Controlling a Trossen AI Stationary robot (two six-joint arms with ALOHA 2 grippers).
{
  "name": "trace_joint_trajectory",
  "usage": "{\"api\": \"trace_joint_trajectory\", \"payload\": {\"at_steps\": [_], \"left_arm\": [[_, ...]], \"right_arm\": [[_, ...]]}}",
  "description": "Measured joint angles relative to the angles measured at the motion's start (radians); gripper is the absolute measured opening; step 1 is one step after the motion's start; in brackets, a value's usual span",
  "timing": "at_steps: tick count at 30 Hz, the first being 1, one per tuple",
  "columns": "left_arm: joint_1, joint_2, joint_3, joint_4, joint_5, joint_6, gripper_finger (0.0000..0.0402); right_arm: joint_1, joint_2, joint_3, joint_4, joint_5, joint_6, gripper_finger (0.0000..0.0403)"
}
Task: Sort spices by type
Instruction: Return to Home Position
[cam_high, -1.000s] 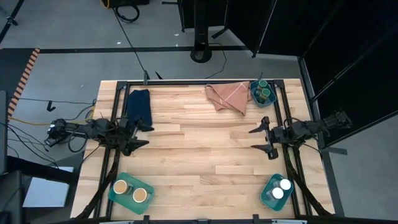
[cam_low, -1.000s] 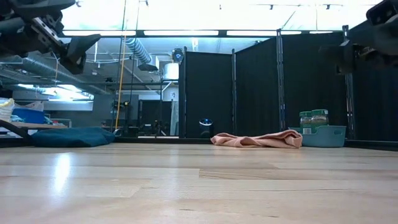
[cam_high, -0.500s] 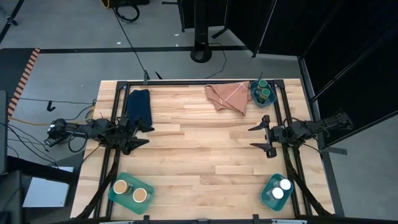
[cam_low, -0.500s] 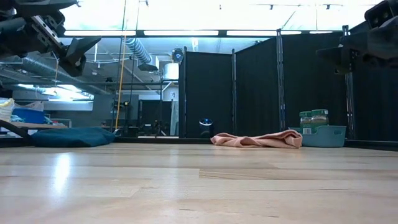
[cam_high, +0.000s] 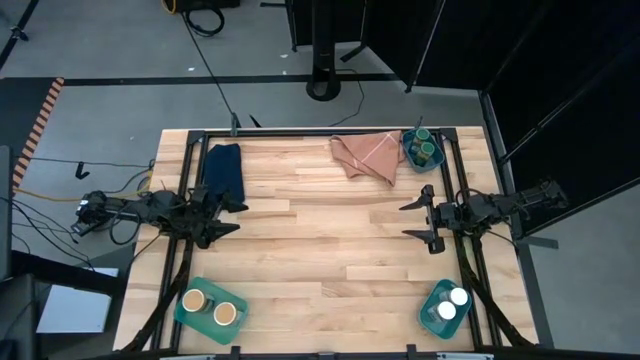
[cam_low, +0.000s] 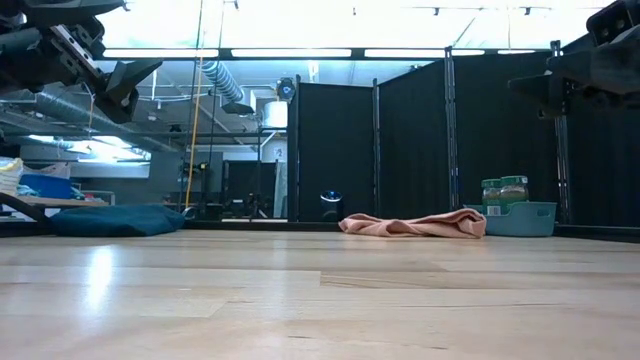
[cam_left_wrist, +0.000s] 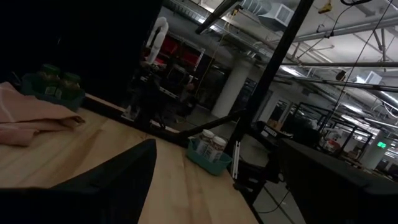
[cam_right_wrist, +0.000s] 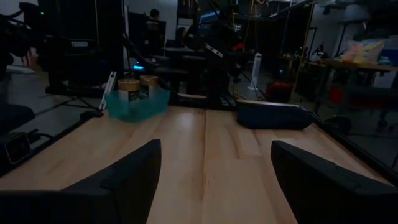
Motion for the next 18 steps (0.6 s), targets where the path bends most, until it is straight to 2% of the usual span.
{"api": "trace_joint_trajectory", "payload": {"at_steps": [18], "left_arm": [[0.000, 0.000, 0.000, 0.000, -0.001, 0.000, 0.0339]], "right_arm": [[0.000, 0.000, 0.000, 0.000, 0.000, 0.000, 0.0311]]}}
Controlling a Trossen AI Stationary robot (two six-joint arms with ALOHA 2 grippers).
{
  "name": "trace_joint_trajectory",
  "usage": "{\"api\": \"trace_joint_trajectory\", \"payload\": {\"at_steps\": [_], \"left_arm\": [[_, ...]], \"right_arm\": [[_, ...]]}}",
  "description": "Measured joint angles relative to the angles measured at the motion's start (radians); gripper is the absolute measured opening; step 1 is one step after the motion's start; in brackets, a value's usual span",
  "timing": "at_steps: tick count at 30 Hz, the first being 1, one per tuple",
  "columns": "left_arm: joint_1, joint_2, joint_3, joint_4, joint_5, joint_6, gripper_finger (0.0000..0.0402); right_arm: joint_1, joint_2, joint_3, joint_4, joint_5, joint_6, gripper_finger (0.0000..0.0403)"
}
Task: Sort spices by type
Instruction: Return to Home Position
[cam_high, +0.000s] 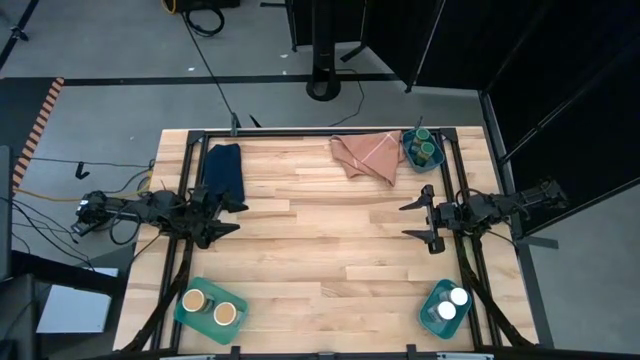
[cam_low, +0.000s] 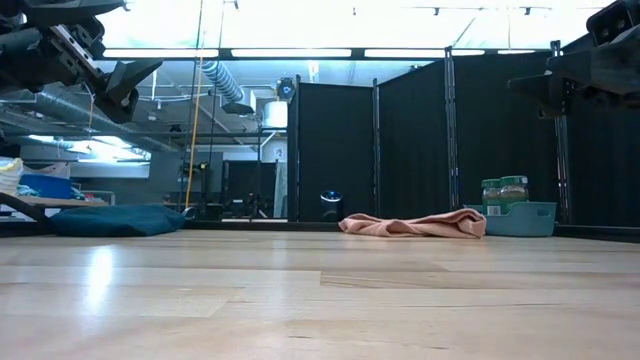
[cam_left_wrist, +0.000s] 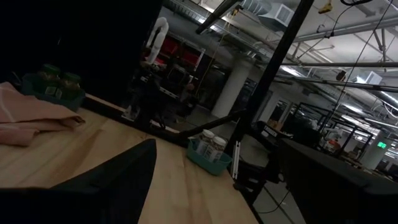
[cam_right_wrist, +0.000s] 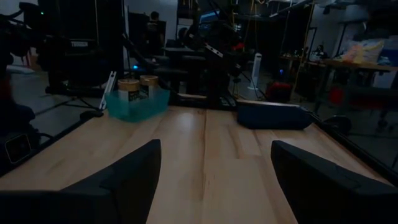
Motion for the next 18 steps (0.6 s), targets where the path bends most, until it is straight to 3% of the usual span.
{"api": "trace_joint_trajectory", "payload": {"at_steps": [18], "left_arm": [[0.000, 0.000, 0.000, 0.000, 0.000, 0.000, 0.0339]], "right_arm": [[0.000, 0.000, 0.000, 0.000, 0.000, 0.000, 0.0309]]}}
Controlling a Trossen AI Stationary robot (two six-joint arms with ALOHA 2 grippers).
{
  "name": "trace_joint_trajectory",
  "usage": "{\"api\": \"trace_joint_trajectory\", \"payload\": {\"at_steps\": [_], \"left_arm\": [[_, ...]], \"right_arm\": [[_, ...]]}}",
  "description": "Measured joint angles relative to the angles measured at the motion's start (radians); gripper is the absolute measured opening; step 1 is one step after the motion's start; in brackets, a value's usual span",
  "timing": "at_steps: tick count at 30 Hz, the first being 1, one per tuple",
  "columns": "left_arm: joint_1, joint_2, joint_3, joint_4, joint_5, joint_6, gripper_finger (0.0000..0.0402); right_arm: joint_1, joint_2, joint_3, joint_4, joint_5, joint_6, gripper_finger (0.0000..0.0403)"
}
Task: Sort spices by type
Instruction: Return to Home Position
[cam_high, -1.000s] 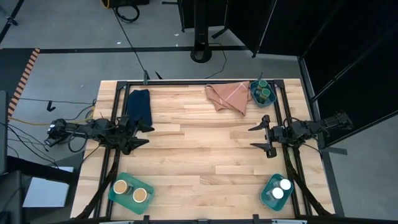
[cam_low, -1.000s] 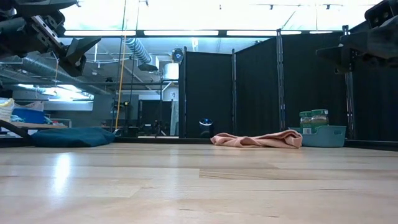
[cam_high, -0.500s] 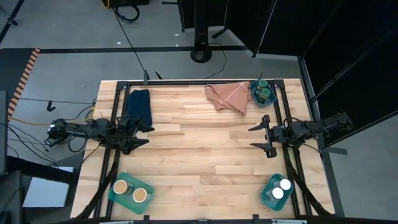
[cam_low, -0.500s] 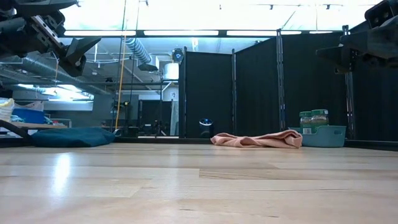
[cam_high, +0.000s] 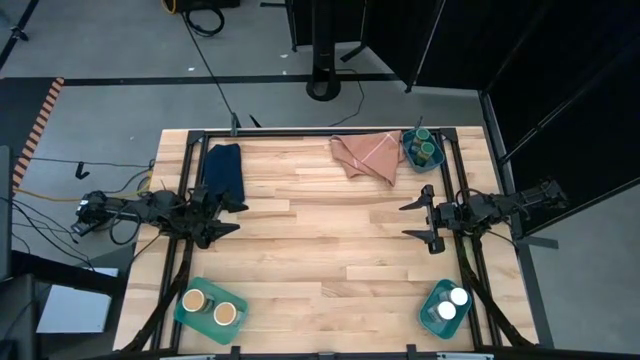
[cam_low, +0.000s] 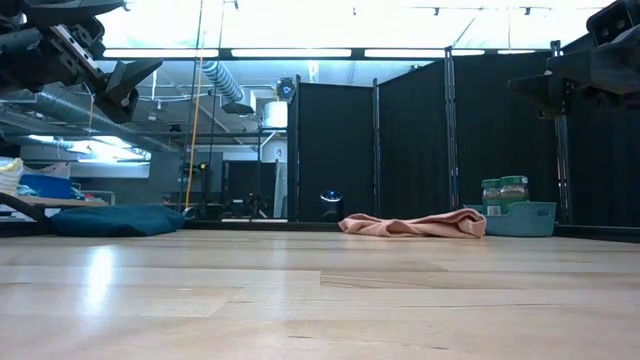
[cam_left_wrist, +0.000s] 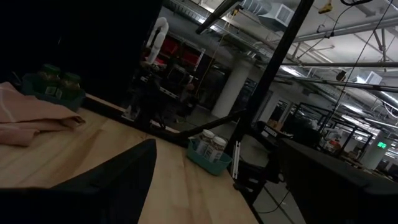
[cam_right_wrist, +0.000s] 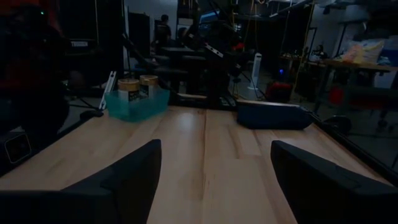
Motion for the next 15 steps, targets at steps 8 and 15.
{"api": "trace_joint_trajectory", "payload": {"at_steps": [8, 15], "left_arm": [[0.000, 0.000, 0.000, 0.000, 0.000, 0.000, 0.0339], [0.000, 0.000, 0.000, 0.000, 0.000, 0.000, 0.0339]], "right_arm": [[0.000, 0.000, 0.000, 0.000, 0.000, -0.001, 0.0309], [0.000, 0.000, 0.000, 0.000, 0.000, -0.001, 0.0309]]}}
